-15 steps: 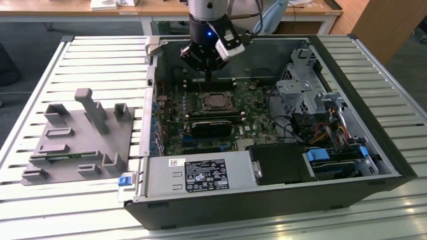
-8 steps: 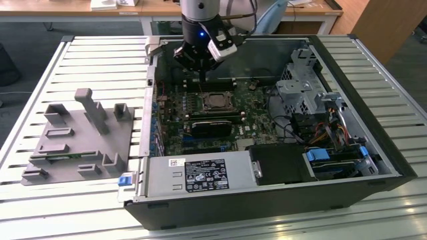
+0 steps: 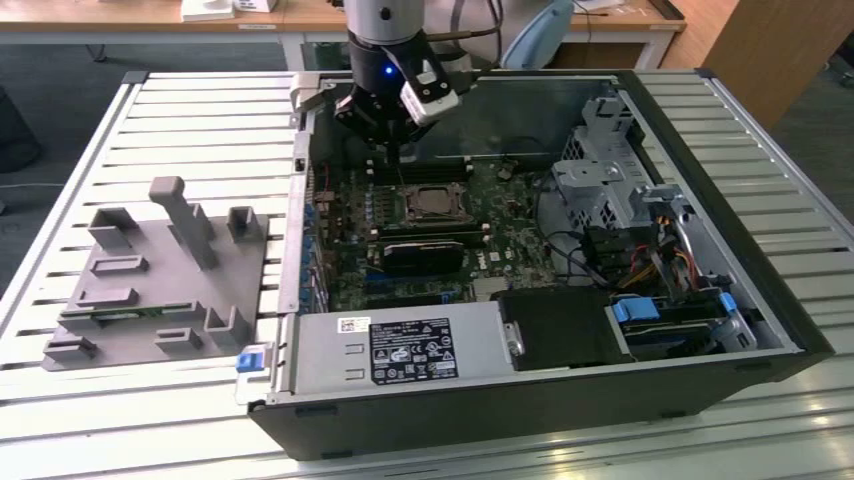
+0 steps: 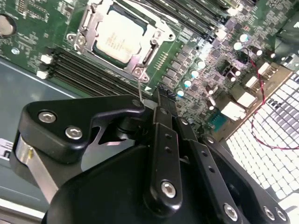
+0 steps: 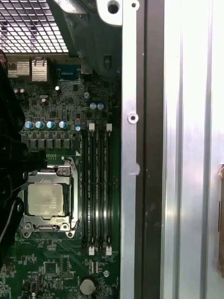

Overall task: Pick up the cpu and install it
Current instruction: 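Install the first cpu locking lever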

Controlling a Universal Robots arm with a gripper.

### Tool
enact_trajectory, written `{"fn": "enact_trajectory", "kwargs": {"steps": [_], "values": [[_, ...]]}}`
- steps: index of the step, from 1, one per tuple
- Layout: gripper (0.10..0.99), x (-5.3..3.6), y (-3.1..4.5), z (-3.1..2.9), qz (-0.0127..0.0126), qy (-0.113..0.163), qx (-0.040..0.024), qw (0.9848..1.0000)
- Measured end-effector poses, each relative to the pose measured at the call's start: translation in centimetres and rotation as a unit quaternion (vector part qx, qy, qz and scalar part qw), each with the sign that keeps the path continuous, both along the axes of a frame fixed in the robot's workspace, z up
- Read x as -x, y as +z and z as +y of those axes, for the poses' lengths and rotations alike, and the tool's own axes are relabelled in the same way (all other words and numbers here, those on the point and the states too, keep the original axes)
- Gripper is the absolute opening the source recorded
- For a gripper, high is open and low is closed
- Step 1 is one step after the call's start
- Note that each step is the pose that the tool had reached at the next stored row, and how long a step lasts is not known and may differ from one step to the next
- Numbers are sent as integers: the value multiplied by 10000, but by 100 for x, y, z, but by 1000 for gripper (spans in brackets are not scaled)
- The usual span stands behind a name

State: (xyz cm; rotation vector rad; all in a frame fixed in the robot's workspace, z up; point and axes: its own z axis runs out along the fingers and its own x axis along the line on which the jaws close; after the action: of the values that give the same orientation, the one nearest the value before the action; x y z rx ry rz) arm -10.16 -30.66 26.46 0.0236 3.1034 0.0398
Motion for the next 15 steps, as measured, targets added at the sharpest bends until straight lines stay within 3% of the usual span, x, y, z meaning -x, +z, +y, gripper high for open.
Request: {"fn": "enact_trajectory", "kwargs": {"steps": [5,15], "values": [[106,56,-13,22,1,1,1,10000],[106,92,-43,183,7,0,1,10000]]}}
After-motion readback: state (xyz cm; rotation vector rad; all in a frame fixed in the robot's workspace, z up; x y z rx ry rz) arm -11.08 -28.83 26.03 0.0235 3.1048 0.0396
